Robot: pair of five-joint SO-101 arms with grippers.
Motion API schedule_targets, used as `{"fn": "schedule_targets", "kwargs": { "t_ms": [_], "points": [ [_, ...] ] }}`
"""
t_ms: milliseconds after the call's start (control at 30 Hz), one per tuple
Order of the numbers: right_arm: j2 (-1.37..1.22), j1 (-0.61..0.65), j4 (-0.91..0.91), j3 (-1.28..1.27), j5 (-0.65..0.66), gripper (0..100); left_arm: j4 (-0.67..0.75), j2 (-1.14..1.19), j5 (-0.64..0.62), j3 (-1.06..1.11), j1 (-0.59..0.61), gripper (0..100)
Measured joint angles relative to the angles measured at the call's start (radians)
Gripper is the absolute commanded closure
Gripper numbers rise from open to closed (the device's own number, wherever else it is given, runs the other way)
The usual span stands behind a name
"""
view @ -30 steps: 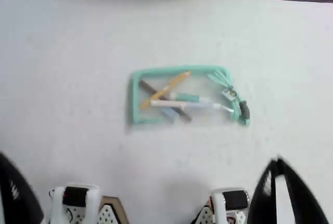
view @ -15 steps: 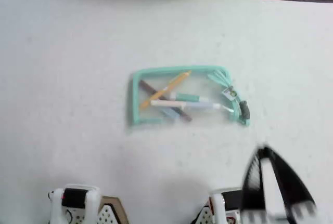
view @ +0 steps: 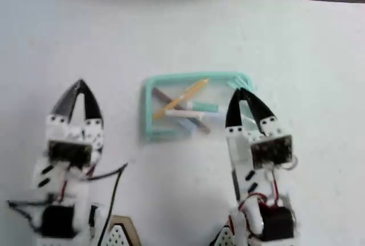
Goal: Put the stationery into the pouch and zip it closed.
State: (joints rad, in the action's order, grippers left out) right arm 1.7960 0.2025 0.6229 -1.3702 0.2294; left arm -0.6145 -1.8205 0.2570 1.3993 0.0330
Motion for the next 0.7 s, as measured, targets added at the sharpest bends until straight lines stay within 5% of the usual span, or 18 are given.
{"fn": "schedule_targets", "kwargs": {
  "t_ms": [100, 233, 700],
  "points": [
    [-0.005, 0.0, -0.137, -0.166, 0.0, 97.4, 0.192, 0.017, 0.0, 0.25, 0.005, 98],
    [-0.006, 0.0, -0.239, -0.301, 0.0, 97.4, 0.201, 0.028, 0.0, 0.293, 0.051, 98],
    [-0.005, -0.33, 0.031, -0.311, -0.068, 97.4, -0.204, 0.04, 0.0, 0.298, 0.083, 98]
  ]
}}
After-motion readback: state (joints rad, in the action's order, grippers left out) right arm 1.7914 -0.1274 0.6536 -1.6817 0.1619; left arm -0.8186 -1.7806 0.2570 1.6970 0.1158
